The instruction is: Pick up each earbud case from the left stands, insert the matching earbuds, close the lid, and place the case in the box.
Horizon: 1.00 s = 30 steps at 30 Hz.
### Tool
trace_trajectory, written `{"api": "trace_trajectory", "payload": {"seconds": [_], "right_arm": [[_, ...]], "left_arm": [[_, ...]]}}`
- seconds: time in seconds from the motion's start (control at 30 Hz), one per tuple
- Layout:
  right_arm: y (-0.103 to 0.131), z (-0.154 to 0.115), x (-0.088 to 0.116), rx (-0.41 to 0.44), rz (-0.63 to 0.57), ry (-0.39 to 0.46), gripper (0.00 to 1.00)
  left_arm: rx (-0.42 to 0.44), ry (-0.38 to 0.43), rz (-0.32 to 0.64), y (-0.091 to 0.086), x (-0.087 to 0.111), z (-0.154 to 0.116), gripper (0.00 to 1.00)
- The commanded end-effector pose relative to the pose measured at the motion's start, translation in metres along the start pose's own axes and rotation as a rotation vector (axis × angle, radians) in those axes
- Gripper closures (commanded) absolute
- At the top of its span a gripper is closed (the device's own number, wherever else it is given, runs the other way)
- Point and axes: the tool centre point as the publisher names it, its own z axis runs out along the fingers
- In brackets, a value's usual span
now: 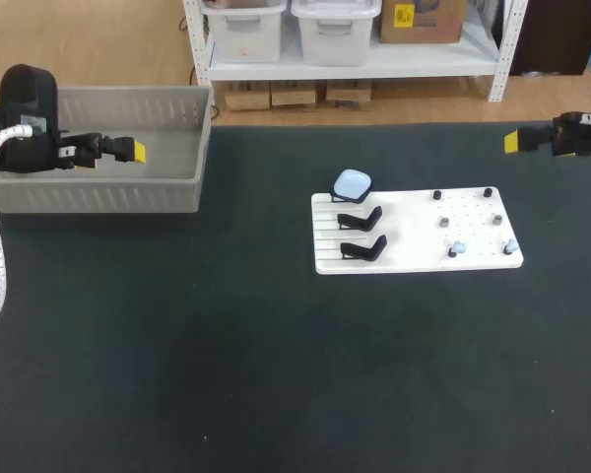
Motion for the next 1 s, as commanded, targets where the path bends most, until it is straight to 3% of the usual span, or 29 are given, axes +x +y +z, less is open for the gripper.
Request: {"api": "trace_trajectory", "payload": {"seconds": [0.03,0.6,0.73,0.87,1.0], "right_arm": [[0.0,0.0,0.0,0.0,0.0,0.0,0.0],[0.0,0.0,0.0,0.0,0.0,0.0,0.0],[0.0,0.0,0.0,0.0,0.0,0.0,0.0],[0.0,0.0,0.0,0.0,0.0,0.0,0.0],[0.0,0.0,0.0,0.0,0.0,0.0,0.0]], "left_arm": [[-0.008,0.005,-0.002,-0.002,-0.001,0.0,0.0],[0.004,0.003,0.005,-0.002,-0.001,0.0,0.0],[0.091,-0.036,0.109,-0.011,-0.009,-0.002,0.0],[0.257,-0.099,0.318,-0.021,-0.014,-0.001,0.0],[0.369,-0.103,0.443,-0.025,-0.022,0.005,0.0]]}}
